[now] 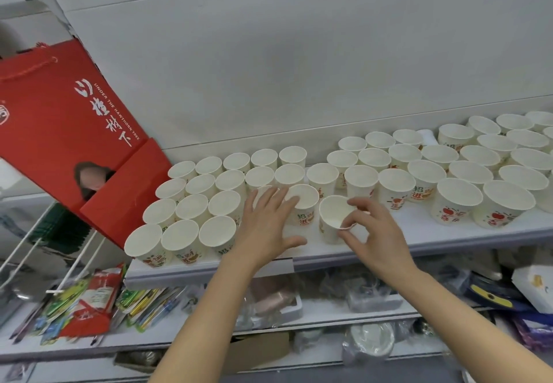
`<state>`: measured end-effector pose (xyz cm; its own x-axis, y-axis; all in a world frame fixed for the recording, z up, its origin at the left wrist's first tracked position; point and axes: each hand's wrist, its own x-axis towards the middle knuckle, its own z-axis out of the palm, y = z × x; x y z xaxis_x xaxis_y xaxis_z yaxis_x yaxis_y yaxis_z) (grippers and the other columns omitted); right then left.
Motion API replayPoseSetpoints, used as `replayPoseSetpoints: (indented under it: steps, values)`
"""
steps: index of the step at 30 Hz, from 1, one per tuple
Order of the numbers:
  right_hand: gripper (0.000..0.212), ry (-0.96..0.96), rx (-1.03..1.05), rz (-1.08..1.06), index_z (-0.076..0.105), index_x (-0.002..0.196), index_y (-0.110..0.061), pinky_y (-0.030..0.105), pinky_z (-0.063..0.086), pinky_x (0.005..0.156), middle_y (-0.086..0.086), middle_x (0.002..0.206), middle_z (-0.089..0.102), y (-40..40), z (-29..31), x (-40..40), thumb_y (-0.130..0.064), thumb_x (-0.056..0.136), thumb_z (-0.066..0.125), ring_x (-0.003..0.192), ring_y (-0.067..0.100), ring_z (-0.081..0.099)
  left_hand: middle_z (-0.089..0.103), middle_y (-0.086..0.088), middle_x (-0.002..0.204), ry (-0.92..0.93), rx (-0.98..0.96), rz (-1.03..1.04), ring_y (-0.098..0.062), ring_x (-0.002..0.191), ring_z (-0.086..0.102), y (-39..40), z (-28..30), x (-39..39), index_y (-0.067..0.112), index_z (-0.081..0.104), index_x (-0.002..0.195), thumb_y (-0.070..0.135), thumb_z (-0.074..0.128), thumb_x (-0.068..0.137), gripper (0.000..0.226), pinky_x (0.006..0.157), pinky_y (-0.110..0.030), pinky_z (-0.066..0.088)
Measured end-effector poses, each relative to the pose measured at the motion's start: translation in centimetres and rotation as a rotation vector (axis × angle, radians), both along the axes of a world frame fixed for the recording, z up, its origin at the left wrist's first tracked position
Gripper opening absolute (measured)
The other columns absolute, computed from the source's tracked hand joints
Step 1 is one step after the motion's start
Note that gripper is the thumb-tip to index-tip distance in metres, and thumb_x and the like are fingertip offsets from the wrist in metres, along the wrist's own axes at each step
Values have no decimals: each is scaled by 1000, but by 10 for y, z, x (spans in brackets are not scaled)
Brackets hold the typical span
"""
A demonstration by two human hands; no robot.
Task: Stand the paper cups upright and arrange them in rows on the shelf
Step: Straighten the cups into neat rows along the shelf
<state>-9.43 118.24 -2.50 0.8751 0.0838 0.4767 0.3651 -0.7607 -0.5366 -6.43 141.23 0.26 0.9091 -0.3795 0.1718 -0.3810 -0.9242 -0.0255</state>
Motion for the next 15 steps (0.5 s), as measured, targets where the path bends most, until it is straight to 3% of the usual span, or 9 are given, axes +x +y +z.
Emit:
replayPoseSetpoints:
  steps: [3, 12, 15]
  values:
    - [19, 54, -43, 58, 61, 75, -21, 31, 45, 81, 0, 124, 55, 22, -2, -3, -20, 72, 80, 102, 20, 54, 7, 4, 162, 18, 25, 8, -18, 149, 0, 17, -1, -10, 33, 18, 151, 75, 54, 75, 93, 119, -45, -3]
    - [16, 105, -96, 9, 61, 81, -19, 33, 45, 88, 4, 134, 52, 57, 0, -7, -26, 77, 75, 112, 25, 52, 3, 1, 162, 32, 68, 47, -20, 149, 0, 29, -11, -9, 30, 6, 153, 67, 55, 81, 94, 120, -44, -2]
    - [23, 114, -121, 25, 62, 91, -21, 33, 43, 92, 1, 136, 49, 60, 1, -5, -37, 78, 72, 114, 23, 50, 1, 3, 163, 49, 23, 5, -19, 149, -1, 33, -12, -7, 32, 4, 154, 78, 53, 72, 106, 119, -46, -2]
